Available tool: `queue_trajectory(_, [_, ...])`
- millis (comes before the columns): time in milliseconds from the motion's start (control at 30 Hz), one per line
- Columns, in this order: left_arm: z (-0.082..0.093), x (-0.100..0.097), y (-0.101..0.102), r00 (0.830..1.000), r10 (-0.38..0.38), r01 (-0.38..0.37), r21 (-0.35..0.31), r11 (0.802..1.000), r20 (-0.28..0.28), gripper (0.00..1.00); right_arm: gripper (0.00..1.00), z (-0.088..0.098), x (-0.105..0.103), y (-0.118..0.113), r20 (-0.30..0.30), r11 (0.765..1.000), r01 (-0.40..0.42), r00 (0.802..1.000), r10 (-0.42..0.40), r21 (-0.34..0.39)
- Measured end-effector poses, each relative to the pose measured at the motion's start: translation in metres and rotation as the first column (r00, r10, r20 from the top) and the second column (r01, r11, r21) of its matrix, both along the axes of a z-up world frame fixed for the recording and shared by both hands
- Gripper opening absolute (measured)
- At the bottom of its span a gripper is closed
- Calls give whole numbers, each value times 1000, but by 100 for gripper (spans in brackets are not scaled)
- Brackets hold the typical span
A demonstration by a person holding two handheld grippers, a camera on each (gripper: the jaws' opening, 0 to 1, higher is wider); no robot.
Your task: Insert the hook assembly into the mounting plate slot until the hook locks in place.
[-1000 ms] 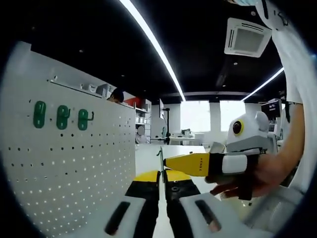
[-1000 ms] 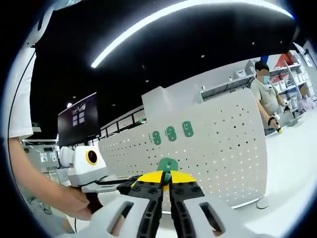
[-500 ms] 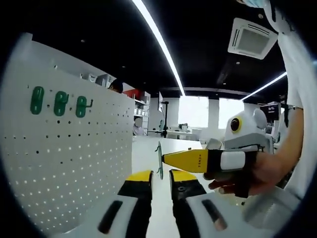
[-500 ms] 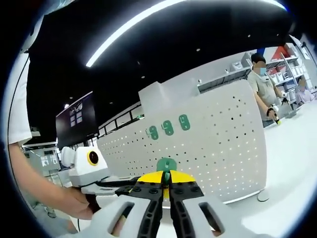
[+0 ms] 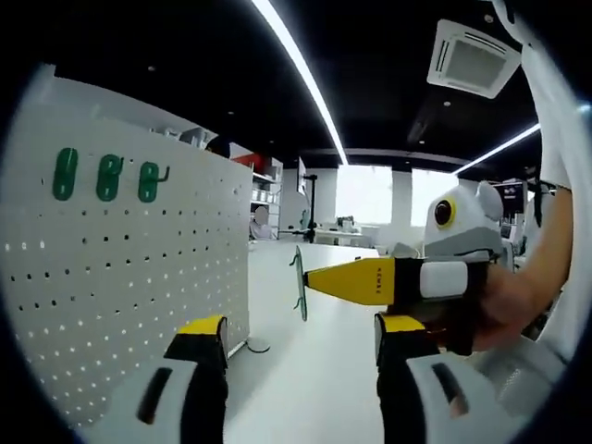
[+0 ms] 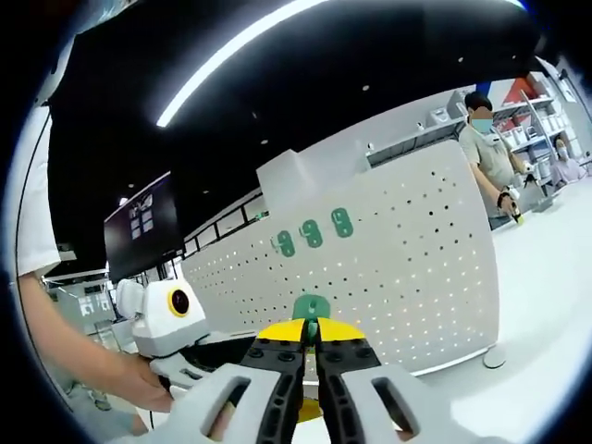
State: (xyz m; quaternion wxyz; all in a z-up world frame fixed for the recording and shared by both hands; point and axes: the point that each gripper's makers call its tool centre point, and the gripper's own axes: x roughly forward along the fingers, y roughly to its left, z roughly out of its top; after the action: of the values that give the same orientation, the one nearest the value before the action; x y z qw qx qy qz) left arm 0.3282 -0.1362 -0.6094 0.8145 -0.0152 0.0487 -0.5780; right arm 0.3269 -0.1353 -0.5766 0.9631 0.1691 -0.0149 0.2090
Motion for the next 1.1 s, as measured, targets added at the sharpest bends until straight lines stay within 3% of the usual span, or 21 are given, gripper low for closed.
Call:
queue_trajectory(133, [0, -2, 0, 1000, -5, 5, 2, 1000, -2, 65, 0, 0, 0, 0, 12, 999, 4, 1000, -3, -41])
queue_trajectory(267, [-2, -1, 1, 1000, 0, 0, 2, 1000, -10, 65, 0, 0, 1, -1, 53, 977, 24, 998, -13, -213])
queue_trajectory(367, [-3, -1, 2, 1000, 3, -3, 4, 1000, -9, 65, 0, 1, 1, -1, 73, 956, 37, 997, -16, -291])
queue_trajectory(733, [-2, 1, 5, 1000, 20, -20, -2, 1000, -12, 65, 0, 3, 6, -6, 74, 961, 52, 997, -33, -271])
queue_trajectory(1100, [2, 4, 25, 998, 69, -69, -9, 998, -12, 64, 0, 21, 26, -13, 109, 959, 72, 993, -43, -276])
